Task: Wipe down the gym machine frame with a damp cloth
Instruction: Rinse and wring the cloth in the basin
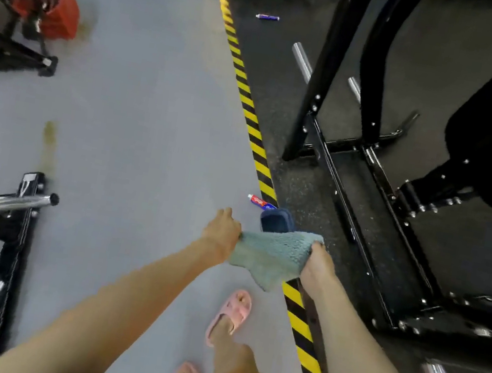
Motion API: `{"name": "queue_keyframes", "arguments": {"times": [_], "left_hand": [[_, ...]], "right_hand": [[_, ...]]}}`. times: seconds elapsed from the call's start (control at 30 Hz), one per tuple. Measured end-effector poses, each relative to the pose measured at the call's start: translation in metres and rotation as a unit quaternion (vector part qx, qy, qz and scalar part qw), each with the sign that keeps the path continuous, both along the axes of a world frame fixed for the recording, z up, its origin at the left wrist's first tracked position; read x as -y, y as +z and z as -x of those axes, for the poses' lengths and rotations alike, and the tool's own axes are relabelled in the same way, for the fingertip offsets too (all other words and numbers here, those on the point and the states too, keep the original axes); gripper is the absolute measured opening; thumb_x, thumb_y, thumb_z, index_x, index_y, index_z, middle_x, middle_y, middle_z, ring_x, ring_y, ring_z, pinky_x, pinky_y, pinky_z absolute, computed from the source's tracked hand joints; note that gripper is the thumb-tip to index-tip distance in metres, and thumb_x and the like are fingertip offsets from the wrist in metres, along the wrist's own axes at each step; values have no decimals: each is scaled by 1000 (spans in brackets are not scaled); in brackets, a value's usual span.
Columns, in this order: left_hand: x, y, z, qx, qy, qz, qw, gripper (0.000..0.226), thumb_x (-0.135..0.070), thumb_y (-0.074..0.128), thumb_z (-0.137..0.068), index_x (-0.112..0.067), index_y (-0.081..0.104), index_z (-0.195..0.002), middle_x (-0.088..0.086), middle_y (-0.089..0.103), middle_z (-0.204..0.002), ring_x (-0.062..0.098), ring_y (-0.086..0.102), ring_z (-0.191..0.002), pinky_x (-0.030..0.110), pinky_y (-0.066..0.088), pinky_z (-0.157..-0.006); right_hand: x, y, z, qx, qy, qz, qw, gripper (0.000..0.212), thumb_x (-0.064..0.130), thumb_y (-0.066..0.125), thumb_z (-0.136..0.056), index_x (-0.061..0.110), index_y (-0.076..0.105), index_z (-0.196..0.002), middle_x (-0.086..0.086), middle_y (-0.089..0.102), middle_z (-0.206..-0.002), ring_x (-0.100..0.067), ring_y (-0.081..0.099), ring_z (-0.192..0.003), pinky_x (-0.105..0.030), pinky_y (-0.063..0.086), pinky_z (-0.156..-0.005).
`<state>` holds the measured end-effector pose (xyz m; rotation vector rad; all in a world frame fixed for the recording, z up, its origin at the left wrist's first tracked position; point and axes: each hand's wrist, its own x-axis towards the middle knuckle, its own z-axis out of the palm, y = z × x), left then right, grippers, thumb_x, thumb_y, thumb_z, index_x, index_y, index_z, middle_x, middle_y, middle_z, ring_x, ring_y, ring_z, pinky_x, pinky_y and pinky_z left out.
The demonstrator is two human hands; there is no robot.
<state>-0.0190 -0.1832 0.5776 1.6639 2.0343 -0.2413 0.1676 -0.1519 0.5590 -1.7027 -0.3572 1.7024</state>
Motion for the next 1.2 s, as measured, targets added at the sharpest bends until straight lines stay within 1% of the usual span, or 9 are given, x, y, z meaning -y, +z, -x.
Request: {"name": "queue_keyframes", "arguments": {"times": [0.1, 0.23, 0.43, 0.57, 0.67, 0.8, 0.93, 1.03, 1.2], "left_hand": [[-59, -21, -16, -23, -61, 40, 997, 36, -2, 42, -96, -2, 49, -131, 16, 34, -137, 30, 30, -132, 36, 39, -99], [-132, -58, -25, 3, -121, 68, 990, 34, -9, 41, -97, -5, 46, -131, 14, 44, -133, 29, 41, -127, 36, 39, -97], [-229, -137, -26, 203, 6, 108, 973, 20, -6, 44, -94, 1, 58, -106, 24, 61, -113, 37, 58, -107, 40, 44, -86], [-275, -208, -34, 270, 58, 81, 958, 14, -9, 55, -91, -15, 55, -78, 16, 64, -86, 29, 59, -84, 34, 42, -73], [-303, -282, -42, 283, 8, 88, 955, 12, -12, 48, -96, -13, 56, -87, 11, 64, -88, 26, 58, -85, 38, 45, -77], [-326, -383, -50, 274, -56, 107, 954, 13, -15, 49, -95, -10, 59, -91, 7, 65, -85, 27, 59, -82, 40, 47, -74], [-335, -477, -50, 271, -112, 85, 952, 12, -14, 51, -93, -18, 55, -82, -2, 61, -80, 19, 55, -76, 33, 39, -65], [-343, -538, -52, 258, -140, 25, 955, 12, -15, 52, -93, -16, 63, -95, 1, 61, -94, 18, 57, -86, 30, 41, -70], [-343, -622, -63, 170, -275, 31, 946, 40, -10, 52, -93, -16, 53, -133, 8, 40, -130, 24, 40, -122, 38, 42, -96]], "right_hand": [[-37, -26, -20, 16, -61, 36, 997, 38, 20, 33, -104, 7, 45, -137, -9, 52, -137, -30, 50, -125, -40, 43, -91], [-80, -53, -34, -3, -116, 86, 990, 40, 22, 30, -104, 7, 41, -140, -15, 50, -136, -36, 45, -130, -47, 41, -85], [-142, -135, -31, -34, -192, 140, 971, 37, 30, 30, -104, 11, 50, -129, -7, 52, -136, -25, 53, -113, -35, 43, -85], [-174, -202, -18, -34, -270, 148, 951, 43, 26, 31, -105, 1, 47, -135, -14, 52, -136, -32, 49, -126, -34, 40, -90], [-188, -278, -3, -43, -336, 162, 927, 40, 30, 31, -105, 6, 51, -130, -15, 52, -135, -31, 54, -115, -33, 40, -90], [-194, -372, 9, -65, -436, 186, 878, 47, 32, 27, -105, 6, 44, -140, -14, 48, -143, -31, 48, -127, -31, 38, -96], [-192, -460, 16, -71, -505, 160, 845, 43, 34, 27, -103, 13, 56, -127, -10, 62, -118, -27, 55, -104, -32, 43, -85], [-192, -526, 16, -62, -503, 149, 849, 35, 28, 29, -100, 14, 62, -100, -5, 64, -93, -27, 58, -89, -29, 46, -69], [-202, -604, 20, -25, -399, 167, 901, 40, 16, 53, -96, 8, 47, -135, -9, 59, -98, -21, 54, -80, -28, 42, -66]]}}
